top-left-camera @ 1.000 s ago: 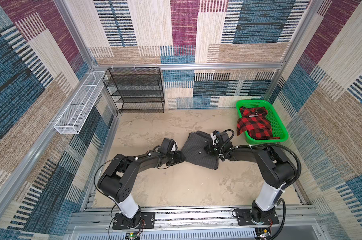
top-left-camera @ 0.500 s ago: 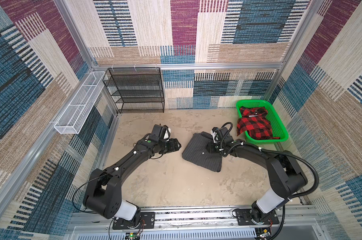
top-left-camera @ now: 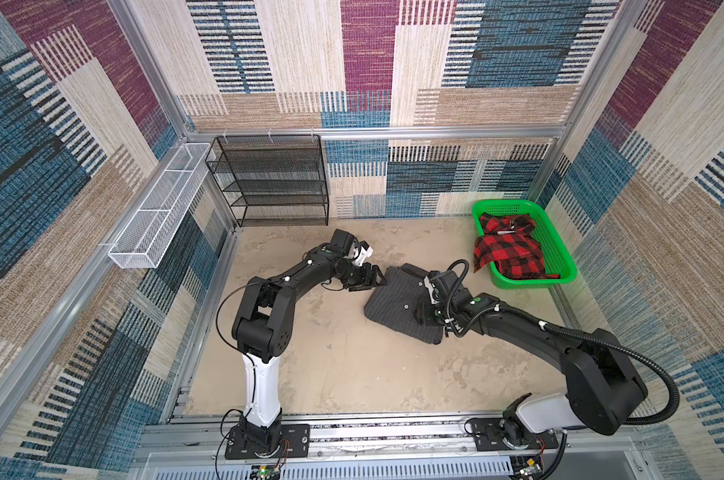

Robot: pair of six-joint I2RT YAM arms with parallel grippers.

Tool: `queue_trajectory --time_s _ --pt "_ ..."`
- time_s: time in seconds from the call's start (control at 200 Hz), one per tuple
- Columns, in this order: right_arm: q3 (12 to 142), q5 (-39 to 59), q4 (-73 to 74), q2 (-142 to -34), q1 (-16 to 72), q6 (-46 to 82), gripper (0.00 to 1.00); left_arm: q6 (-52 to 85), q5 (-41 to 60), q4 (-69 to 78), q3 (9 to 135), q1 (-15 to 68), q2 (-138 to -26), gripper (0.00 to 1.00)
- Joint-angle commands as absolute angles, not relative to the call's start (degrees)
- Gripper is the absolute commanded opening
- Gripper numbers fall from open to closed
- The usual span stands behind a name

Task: Fold and stack the long sleeve shirts

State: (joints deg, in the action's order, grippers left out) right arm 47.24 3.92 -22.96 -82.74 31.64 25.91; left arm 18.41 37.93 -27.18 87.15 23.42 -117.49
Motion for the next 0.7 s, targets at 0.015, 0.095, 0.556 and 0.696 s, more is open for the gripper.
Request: queue_trajectory --time_s 0.015,0.095,0.556,0.696 --pt "45.2 3.9 -17.7 -84.5 31.0 27.5 0.53 12.2 39.0 -32.5 88.5 23.5 -120.5 0.73" --pt "44.3 4.8 -15.6 -86.5 29.6 26.9 0.47 10.2 38.8 -34.0 88.5 23.6 -121.8 0.77" --pt "44.9 8.3 -14.0 -92.7 25.5 21.5 0.36 6.8 39.0 -36.2 95.4 25.0 -129.2 0.80" --pt "44.9 8.8 -13.9 -93.0 25.5 21.3 0.35 8.1 39.2 -36.1 98.3 26.1 -131.7 0.79"
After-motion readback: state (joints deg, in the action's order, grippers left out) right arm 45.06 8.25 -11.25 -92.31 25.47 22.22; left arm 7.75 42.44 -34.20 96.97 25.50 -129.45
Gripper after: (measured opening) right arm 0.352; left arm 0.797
